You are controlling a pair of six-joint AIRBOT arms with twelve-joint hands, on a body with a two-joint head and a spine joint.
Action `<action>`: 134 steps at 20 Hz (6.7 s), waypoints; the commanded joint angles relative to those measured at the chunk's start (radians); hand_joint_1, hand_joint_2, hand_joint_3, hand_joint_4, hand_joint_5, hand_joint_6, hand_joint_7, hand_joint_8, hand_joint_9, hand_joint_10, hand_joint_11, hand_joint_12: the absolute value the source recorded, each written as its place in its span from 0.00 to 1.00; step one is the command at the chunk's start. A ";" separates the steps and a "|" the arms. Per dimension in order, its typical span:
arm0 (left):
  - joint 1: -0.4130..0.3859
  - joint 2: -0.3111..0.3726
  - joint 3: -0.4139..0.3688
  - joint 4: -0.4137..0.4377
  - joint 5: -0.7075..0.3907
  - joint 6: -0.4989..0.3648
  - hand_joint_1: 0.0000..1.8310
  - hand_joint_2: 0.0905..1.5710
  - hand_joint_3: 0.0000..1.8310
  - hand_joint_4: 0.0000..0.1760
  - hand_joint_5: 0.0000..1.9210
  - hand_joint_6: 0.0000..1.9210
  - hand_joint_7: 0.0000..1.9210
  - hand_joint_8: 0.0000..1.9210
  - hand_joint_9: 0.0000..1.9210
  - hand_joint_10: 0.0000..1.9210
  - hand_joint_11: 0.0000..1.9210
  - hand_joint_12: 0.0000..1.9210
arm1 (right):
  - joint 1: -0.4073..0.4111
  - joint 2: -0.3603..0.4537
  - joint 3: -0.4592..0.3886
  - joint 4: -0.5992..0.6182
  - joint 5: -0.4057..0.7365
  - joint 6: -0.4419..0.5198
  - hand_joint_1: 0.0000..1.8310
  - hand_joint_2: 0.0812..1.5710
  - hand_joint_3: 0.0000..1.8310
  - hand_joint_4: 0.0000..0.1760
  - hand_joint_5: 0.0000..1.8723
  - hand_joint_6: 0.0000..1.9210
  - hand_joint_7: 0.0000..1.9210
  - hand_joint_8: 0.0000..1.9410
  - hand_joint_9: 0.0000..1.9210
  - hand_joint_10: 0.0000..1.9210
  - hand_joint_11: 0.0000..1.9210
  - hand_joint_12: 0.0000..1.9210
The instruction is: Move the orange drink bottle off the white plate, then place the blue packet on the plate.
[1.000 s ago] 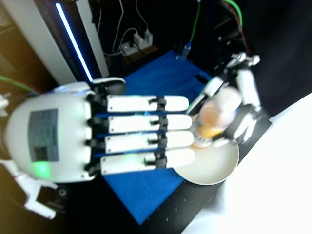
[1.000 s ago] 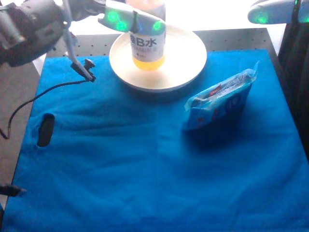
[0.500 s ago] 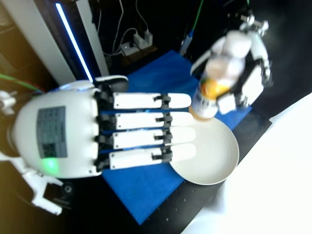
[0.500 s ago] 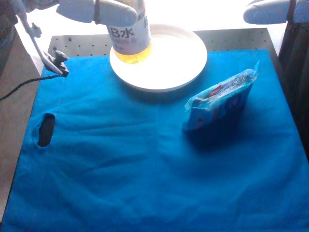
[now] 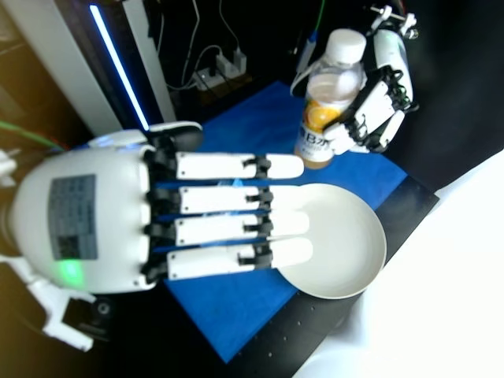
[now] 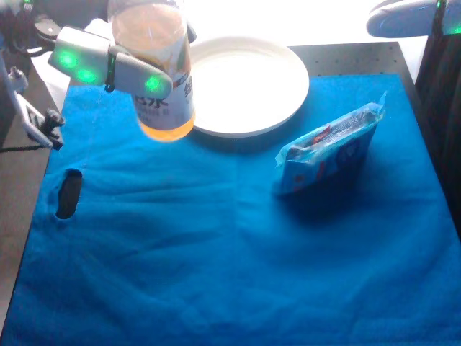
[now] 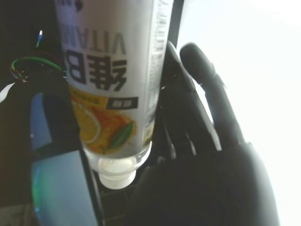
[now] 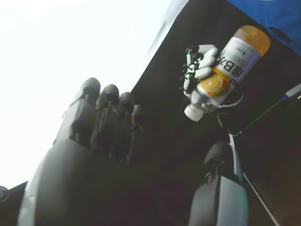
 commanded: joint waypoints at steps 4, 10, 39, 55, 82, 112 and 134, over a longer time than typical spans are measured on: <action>0.019 0.010 -0.010 -0.087 -0.086 0.011 0.68 0.68 0.00 0.00 0.50 0.45 0.57 0.50 0.61 0.21 0.45 0.60 | 0.004 0.000 -0.001 0.064 0.093 0.009 0.39 0.53 0.00 0.14 0.23 0.00 0.23 0.00 0.18 0.00 0.07 0.09; 0.073 0.010 -0.016 -0.133 -0.082 0.045 0.68 0.68 0.00 0.00 0.52 0.41 0.55 0.54 0.66 0.05 0.47 0.52 | 0.003 0.004 -0.003 0.064 0.092 0.009 0.34 0.52 0.00 0.07 0.22 0.00 0.22 0.00 0.17 0.00 0.06 0.09; 0.169 0.037 -0.053 -0.136 -0.044 0.062 0.50 0.54 0.00 0.00 0.23 0.00 0.31 0.00 0.34 0.00 0.08 0.59 | -0.001 0.008 -0.006 0.058 0.092 0.015 0.35 0.52 0.00 0.15 0.24 0.00 0.23 0.00 0.16 0.00 0.06 0.10; 0.228 0.145 -0.113 -0.257 -0.014 0.178 0.39 0.38 0.00 1.00 0.00 0.00 0.00 0.00 0.00 0.00 0.00 0.00 | 0.015 -0.010 0.003 -0.256 -0.065 0.151 0.38 0.38 0.00 0.67 0.06 0.00 0.12 0.00 0.09 0.00 0.00 0.16; 0.244 0.151 -0.125 -0.362 -0.105 0.225 0.36 0.41 0.00 1.00 0.00 0.00 0.00 0.00 0.00 0.00 0.00 0.00 | -0.014 -0.112 0.005 -0.600 -0.182 0.304 0.55 0.55 0.00 0.22 0.35 0.01 0.36 0.01 0.34 0.01 0.15 0.48; 0.278 0.173 -0.155 -0.321 -0.097 0.218 0.34 0.39 0.00 1.00 0.00 0.00 0.00 0.00 0.00 0.00 0.00 0.00 | 0.218 -0.267 0.206 -0.587 -0.189 0.303 0.70 0.66 0.00 0.00 0.64 0.21 0.54 0.59 0.45 0.68 0.33 0.92; 0.237 0.143 -0.156 -0.298 -0.156 0.219 0.32 0.40 0.00 1.00 0.00 0.00 0.00 0.00 0.02 0.00 0.07 0.05 | 0.219 -0.542 0.521 -0.551 -0.299 0.304 0.66 0.61 0.00 0.00 0.72 0.16 0.40 0.85 0.33 0.98 0.30 1.00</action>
